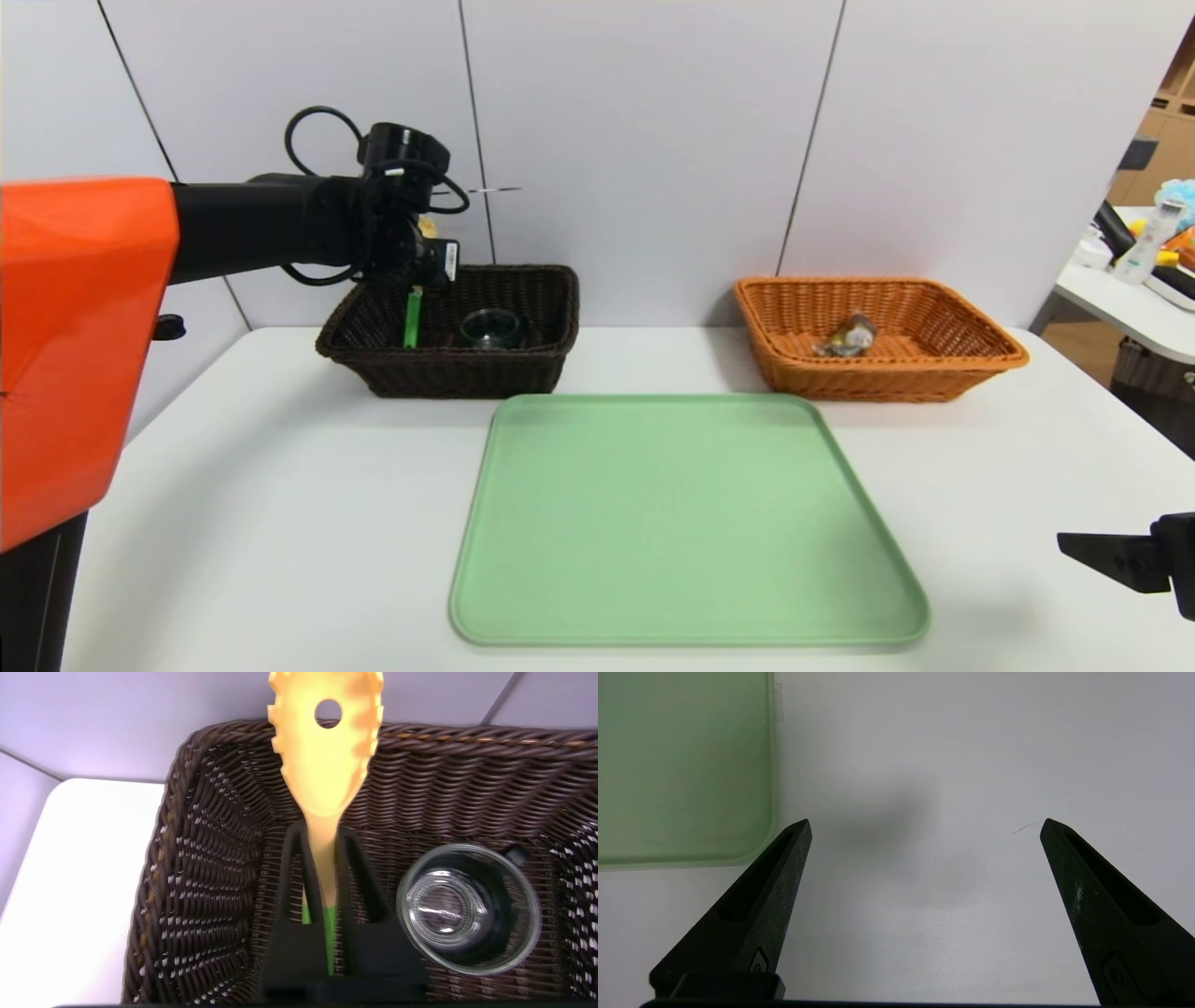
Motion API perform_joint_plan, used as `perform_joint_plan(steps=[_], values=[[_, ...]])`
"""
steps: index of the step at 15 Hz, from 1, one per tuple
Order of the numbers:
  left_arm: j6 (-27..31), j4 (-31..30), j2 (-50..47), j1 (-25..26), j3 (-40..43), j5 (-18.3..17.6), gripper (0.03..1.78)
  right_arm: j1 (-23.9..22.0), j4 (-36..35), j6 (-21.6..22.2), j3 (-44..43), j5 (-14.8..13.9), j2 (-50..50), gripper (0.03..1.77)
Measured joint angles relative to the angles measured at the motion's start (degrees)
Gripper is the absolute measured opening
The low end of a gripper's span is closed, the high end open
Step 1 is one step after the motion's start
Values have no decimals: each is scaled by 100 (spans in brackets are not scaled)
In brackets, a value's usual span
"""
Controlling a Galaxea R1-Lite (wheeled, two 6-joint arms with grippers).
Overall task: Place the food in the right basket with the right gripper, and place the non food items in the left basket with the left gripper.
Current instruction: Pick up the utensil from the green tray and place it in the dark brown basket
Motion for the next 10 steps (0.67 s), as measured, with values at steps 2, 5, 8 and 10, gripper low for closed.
perform_joint_plan(steps=[2, 5, 8, 10], values=[[-5, 9, -2, 11, 0, 2, 57, 0, -1, -2, 0, 9, 0, 169], [-9, 12, -5, 0, 1, 5, 93, 0, -4, -6, -2, 9, 2, 169], [-17, 15, -33, 6, 1, -4, 118, 0, -11, -6, -10, 0, 7, 169], [-30, -10, -146, -5, 1, -37, 130, -5, -15, -6, -22, -12, 7, 169]])
